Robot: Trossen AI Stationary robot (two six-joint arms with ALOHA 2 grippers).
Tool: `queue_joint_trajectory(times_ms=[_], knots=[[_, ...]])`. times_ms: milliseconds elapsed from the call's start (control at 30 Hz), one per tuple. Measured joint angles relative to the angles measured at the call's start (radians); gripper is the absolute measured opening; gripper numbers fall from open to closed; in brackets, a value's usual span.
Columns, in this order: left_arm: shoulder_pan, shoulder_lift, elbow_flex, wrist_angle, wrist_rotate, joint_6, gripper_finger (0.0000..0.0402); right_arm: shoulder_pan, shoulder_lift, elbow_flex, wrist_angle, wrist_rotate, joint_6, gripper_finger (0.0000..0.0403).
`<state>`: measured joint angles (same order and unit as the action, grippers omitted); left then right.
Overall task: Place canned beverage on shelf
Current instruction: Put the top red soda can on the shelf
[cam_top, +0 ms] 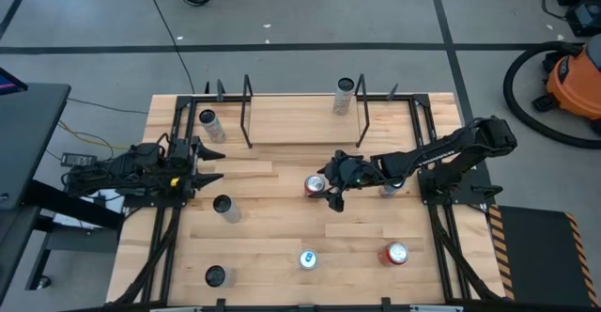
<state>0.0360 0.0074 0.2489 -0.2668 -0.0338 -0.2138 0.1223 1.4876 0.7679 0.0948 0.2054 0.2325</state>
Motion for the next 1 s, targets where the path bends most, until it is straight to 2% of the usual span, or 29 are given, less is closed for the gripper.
queue_joint_trajectory(times_ms=[133,333,667,933,1000], knots=[[0.0,0.0,0.0,0.0,0.0,0.0,0.0309,0.0,0.005,-0.016,0.027,0.001,0.0,0.0355],[0.0,0.0,0.0,0.003,0.0,-0.001,0.0309,-0.003,0.096,-0.017,0.119,-0.025,-0.02,0.0355],[0.0,0.0,0.0,0.0,0.0,0.0,0.0309,-0.003,0.114,0.032,0.106,-0.01,-0.043,0.0346],[0.0,0.0,0.0,0.0,0.0,0.0,0.0309,-0.028,0.111,0.07,0.014,-0.052,-0.008,0.0301],[0.0,0.0,0.0,0.0,0.0,0.0,0.0309,-0.038,0.111,0.07,0.014,-0.056,0.0,0.03]])
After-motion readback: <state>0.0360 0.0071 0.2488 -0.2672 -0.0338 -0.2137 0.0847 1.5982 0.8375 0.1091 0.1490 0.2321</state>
